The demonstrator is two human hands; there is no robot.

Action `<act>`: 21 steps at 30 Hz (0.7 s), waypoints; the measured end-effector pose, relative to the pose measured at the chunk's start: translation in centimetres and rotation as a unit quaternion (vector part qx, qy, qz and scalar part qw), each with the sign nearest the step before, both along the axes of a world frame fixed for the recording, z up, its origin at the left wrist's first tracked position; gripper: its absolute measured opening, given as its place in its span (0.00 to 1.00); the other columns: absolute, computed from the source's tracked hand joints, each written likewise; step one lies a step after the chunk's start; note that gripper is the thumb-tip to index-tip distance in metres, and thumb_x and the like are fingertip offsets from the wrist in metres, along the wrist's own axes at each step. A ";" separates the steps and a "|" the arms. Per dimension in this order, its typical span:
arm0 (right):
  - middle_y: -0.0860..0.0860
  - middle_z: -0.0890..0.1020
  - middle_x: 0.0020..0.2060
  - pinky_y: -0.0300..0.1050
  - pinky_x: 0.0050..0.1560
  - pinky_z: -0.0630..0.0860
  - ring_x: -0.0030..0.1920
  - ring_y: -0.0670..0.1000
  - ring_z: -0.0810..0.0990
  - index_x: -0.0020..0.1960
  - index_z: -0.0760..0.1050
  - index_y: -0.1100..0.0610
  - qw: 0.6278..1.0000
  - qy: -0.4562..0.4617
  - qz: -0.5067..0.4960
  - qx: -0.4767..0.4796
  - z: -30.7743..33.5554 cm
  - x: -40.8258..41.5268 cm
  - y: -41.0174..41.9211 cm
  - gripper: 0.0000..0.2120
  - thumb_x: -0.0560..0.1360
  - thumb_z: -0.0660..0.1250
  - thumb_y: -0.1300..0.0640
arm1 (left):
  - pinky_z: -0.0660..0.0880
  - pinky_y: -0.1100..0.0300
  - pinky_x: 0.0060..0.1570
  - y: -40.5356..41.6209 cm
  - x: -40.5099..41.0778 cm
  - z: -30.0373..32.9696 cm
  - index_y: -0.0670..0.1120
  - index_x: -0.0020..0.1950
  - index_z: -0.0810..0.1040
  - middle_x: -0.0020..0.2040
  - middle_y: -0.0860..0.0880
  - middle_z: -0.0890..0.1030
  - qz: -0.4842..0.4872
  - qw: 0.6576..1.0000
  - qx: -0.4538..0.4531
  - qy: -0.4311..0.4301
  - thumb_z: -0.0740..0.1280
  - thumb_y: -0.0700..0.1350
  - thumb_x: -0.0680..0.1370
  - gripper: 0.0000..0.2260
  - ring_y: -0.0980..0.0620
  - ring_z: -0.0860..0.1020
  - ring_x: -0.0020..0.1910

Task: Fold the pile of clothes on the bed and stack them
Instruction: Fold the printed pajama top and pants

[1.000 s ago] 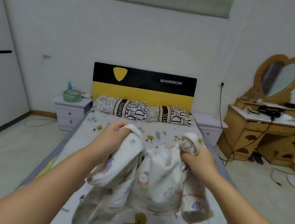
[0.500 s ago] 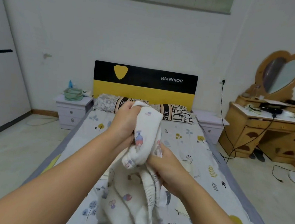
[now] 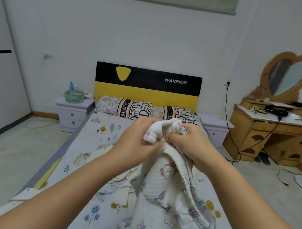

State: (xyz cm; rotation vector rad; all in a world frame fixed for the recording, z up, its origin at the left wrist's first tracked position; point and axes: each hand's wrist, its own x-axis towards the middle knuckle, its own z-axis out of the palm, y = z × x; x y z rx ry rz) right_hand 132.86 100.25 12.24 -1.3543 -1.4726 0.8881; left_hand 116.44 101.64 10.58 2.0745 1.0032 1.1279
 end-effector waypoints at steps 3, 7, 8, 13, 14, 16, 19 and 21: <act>0.51 0.85 0.32 0.37 0.28 0.76 0.31 0.48 0.83 0.42 0.80 0.54 0.999 -0.005 0.031 -0.030 -0.7 0.6 -0.5 0.03 0.71 0.71 0.62 | 0.78 0.52 0.33 1.5 -0.1 1.3 0.51 0.46 0.76 0.41 0.47 0.80 0.063 0.988 -0.078 -0.120 0.65 0.40 0.77 0.06 0.51 0.80 0.38; 0.48 0.84 0.40 0.37 0.38 0.79 0.39 0.45 0.84 0.50 0.77 0.52 0.999 -0.004 0.007 -0.053 -4.8 0.1 -1.3 0.13 0.68 0.75 0.57 | 0.75 0.51 0.34 3.6 0.7 2.6 0.40 0.43 0.73 0.39 0.43 0.75 0.095 0.975 -0.113 -0.167 0.63 0.38 0.75 0.02 0.48 0.77 0.38; 0.45 0.83 0.41 0.34 0.38 0.77 0.38 0.40 0.82 0.52 0.74 0.49 0.998 -0.014 -0.012 -0.056 -6.0 -0.5 -1.5 0.16 0.68 0.75 0.54 | 0.76 0.43 0.41 3.9 1.3 2.8 0.41 0.42 0.72 0.40 0.41 0.75 0.108 0.972 -0.121 -0.169 0.63 0.38 0.75 0.02 0.45 0.76 0.41; 0.43 0.62 0.70 0.40 0.65 0.67 0.67 0.41 0.66 0.73 0.49 0.42 0.995 -0.013 -0.085 -0.044 -10.6 -4.5 -3.3 0.45 0.64 0.69 0.36 | 0.77 0.45 0.45 4.6 3.7 3.5 0.48 0.45 0.69 0.45 0.43 0.75 0.138 0.945 -0.173 -0.239 0.59 0.39 0.77 0.04 0.44 0.77 0.44; 0.41 0.55 0.72 0.44 0.69 0.62 0.72 0.44 0.59 0.75 0.42 0.42 0.994 -0.034 -0.098 -0.047 -11.1 -5.6 -3.6 0.52 0.61 0.67 0.33 | 0.76 0.50 0.39 4.6 4.1 3.7 0.48 0.49 0.70 0.45 0.44 0.75 0.136 0.943 -0.174 -0.250 0.59 0.39 0.78 0.05 0.46 0.76 0.41; 0.40 0.45 0.74 0.46 0.72 0.54 0.75 0.45 0.48 0.75 0.33 0.43 0.990 -0.061 -0.112 -0.059 -11.6 -7.5 -3.8 0.58 0.59 0.67 0.29 | 0.71 0.58 0.30 4.4 5.1 4.1 0.49 0.60 0.67 0.46 0.46 0.74 0.114 0.933 -0.194 -0.280 0.57 0.38 0.79 0.12 0.48 0.74 0.38; 0.46 0.40 0.76 0.45 0.71 0.53 0.76 0.48 0.44 0.75 0.32 0.52 0.982 -0.067 -0.155 -0.080 -11.6 -8.9 -2.6 0.59 0.64 0.70 0.34 | 0.67 0.65 0.21 3.7 6.6 4.9 0.52 0.67 0.65 0.46 0.45 0.72 0.064 0.905 -0.254 -0.336 0.55 0.36 0.80 0.18 0.50 0.71 0.32; 0.50 0.40 0.76 0.46 0.71 0.57 0.76 0.51 0.46 0.75 0.32 0.56 0.975 -0.058 -0.196 -0.089 -10.9 -8.9 -1.4 0.58 0.66 0.71 0.39 | 0.67 0.68 0.19 3.2 7.3 5.3 0.52 0.67 0.66 0.44 0.45 0.71 0.043 0.883 -0.286 -0.369 0.54 0.36 0.81 0.18 0.51 0.70 0.31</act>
